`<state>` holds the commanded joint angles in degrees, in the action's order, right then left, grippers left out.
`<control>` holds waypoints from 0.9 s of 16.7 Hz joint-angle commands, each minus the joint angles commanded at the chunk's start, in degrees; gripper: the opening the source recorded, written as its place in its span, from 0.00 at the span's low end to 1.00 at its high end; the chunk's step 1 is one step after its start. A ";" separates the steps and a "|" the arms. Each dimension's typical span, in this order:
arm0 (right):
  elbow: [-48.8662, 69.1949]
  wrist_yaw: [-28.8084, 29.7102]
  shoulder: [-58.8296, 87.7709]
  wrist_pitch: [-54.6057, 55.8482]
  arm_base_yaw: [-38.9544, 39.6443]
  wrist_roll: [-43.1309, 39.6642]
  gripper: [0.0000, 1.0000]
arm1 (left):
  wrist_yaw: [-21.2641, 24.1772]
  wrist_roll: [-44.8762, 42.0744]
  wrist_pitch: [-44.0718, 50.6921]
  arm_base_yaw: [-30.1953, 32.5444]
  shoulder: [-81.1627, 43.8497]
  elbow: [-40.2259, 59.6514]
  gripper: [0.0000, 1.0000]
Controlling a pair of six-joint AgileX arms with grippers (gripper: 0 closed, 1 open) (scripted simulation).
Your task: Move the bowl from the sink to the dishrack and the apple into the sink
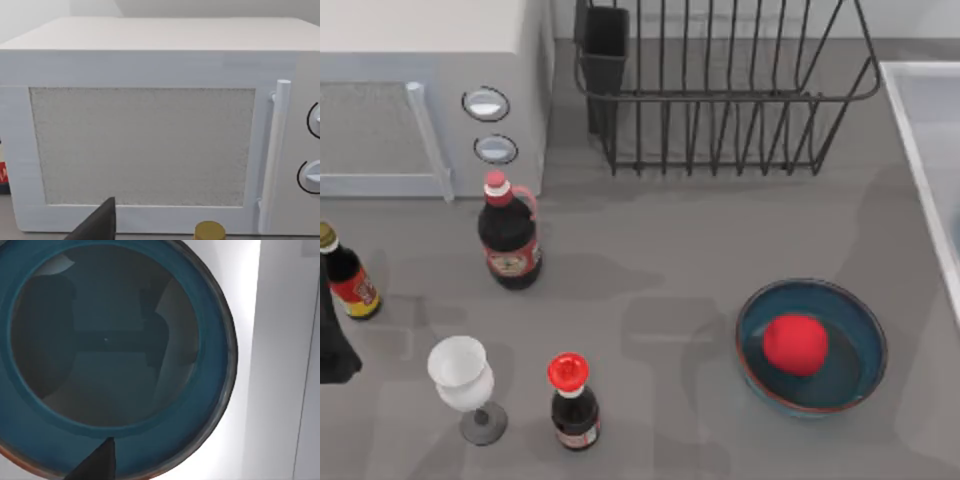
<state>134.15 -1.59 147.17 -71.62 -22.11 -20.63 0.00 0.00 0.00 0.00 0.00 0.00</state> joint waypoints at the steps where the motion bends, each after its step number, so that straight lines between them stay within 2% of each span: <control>1: 0.00 0.00 0.00 0.00 0.00 0.00 1.00 | 0.00 0.00 0.00 0.00 0.00 0.00 1.00; 7: -0.72 0.03 0.59 1.08 0.25 0.17 1.00 | 0.00 0.00 0.00 0.00 0.00 0.00 1.00; 15: -7.45 0.15 7.91 15.39 0.42 0.47 1.00 | 0.00 0.00 0.00 0.00 0.00 0.00 1.00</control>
<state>126.71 -1.44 155.07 -56.23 -21.69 -20.16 0.00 0.00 0.00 0.00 0.00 0.00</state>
